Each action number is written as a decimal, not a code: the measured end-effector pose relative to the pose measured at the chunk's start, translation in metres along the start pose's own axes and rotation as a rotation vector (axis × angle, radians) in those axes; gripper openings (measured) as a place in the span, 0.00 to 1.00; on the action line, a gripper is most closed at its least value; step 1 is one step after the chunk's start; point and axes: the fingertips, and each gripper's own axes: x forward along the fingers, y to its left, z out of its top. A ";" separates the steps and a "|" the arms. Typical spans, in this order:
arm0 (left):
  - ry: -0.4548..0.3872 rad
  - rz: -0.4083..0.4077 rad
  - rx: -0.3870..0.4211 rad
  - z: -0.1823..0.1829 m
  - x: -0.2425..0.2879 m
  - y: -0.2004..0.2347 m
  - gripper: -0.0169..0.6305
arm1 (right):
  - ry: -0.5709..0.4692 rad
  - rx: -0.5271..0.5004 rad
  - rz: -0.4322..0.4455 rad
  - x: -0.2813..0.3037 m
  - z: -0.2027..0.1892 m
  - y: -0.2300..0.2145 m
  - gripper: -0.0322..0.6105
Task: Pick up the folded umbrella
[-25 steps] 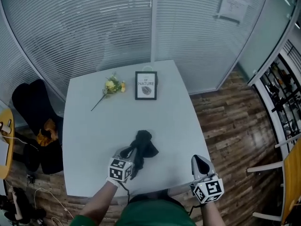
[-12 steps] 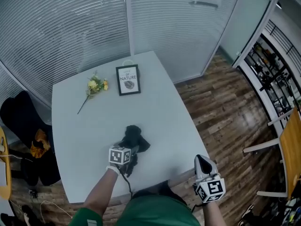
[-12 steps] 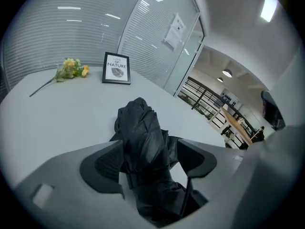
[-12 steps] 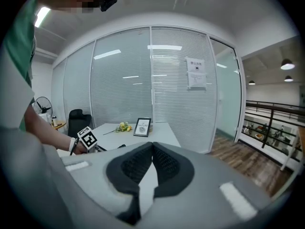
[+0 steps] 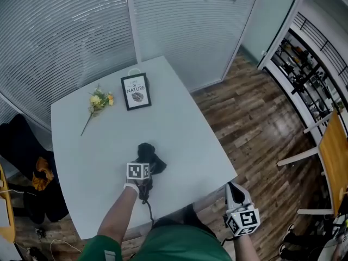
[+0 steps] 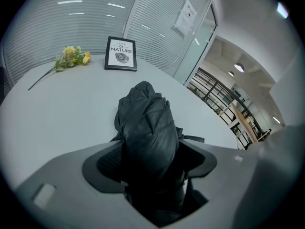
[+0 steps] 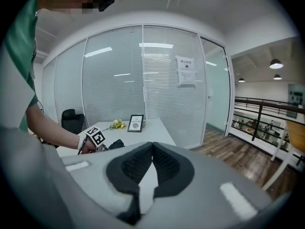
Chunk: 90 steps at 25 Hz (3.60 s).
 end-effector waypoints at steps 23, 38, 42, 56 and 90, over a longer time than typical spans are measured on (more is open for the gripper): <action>-0.220 -0.241 -0.366 -0.022 -0.056 -0.011 0.45 | 0.022 -0.025 0.102 0.007 -0.001 0.017 0.05; -0.594 -0.332 -0.437 0.019 -0.174 -0.023 0.45 | -0.002 -0.098 0.281 0.040 0.017 0.055 0.05; -0.691 -0.365 -0.446 0.036 -0.215 -0.036 0.45 | -0.023 -0.101 0.314 0.046 0.025 0.060 0.05; -0.940 -0.455 -0.383 0.081 -0.329 -0.076 0.45 | -0.134 -0.147 0.408 0.062 0.078 0.084 0.05; -1.080 -0.311 -0.317 0.072 -0.391 -0.073 0.45 | -0.431 -0.276 0.532 0.068 0.186 0.145 0.05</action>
